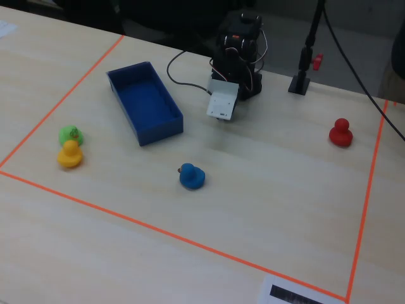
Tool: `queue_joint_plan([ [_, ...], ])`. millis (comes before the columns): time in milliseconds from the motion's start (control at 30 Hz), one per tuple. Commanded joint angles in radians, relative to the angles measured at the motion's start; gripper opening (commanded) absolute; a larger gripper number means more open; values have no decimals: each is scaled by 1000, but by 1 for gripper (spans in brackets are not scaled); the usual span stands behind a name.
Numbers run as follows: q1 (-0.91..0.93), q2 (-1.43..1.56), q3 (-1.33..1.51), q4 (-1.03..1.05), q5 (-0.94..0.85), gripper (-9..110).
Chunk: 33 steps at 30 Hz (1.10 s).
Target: Grasp green duck and put it into box.
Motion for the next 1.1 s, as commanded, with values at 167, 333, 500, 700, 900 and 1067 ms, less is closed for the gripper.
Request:
queue_joint_plan([
  [167, -5, 0, 0, 31, 20, 0],
  [333, -14, -72, -34, -43, 20, 0],
  [500, 25, -327, -319, -153, 43, 0],
  [700, 103, -762, -959, -187, 104, 2],
  [900, 374, -1318, -1727, -189, 127, 8],
  [1067, 660, -1697, -2191, -178, 175, 20],
])
